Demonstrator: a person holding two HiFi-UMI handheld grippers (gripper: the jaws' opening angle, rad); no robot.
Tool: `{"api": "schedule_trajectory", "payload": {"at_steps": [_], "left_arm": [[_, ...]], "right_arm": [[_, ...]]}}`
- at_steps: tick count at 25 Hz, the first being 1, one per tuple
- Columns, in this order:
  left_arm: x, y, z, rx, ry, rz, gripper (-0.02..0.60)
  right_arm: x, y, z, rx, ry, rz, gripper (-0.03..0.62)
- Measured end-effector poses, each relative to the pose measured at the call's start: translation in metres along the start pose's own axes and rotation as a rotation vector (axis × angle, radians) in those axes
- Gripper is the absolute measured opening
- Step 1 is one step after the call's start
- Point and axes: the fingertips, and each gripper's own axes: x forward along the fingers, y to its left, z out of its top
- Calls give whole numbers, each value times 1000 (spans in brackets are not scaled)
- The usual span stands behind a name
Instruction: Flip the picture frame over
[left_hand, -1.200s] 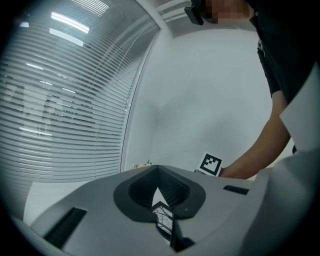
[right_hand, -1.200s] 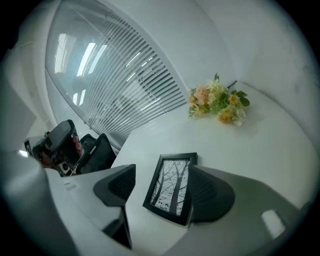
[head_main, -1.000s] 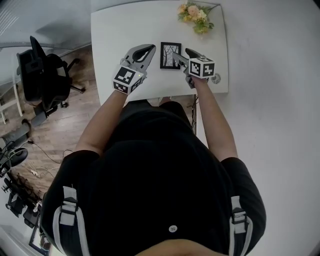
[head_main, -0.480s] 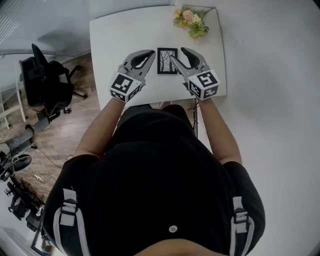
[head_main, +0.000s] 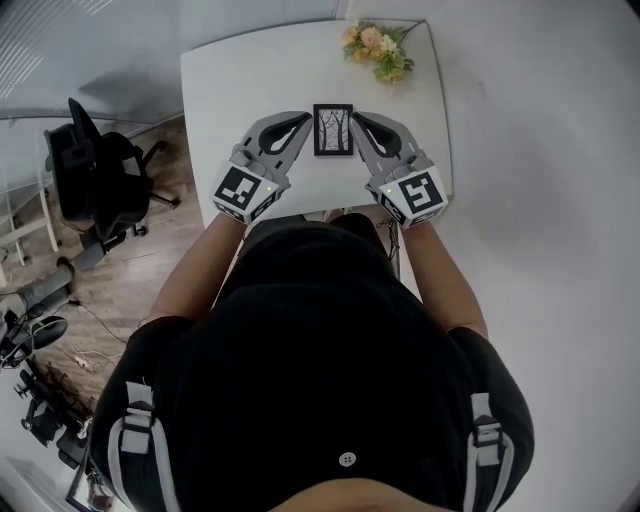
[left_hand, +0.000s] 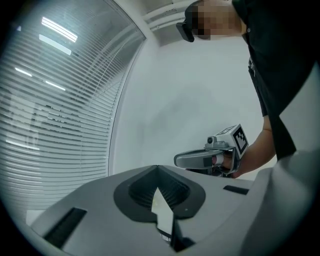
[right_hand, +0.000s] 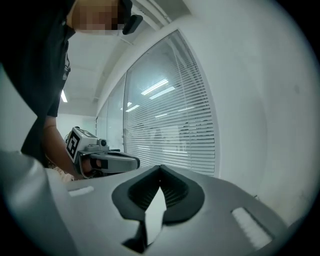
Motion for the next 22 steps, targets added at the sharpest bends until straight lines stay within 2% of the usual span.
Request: {"api": "schedule_trajectory", "payload": {"at_steps": [8, 19, 22], "left_arm": [[2, -8, 13, 67, -22, -32, 3], [5, -5, 39, 53, -63, -16, 3], [5, -2, 39, 60, -43, -10, 3]], "right_arm": [[1, 1, 13, -17, -24, 3, 9], [-5, -4, 32, 1, -67, -1, 9], [-6, -7, 34, -7, -75, -16, 9]]}}
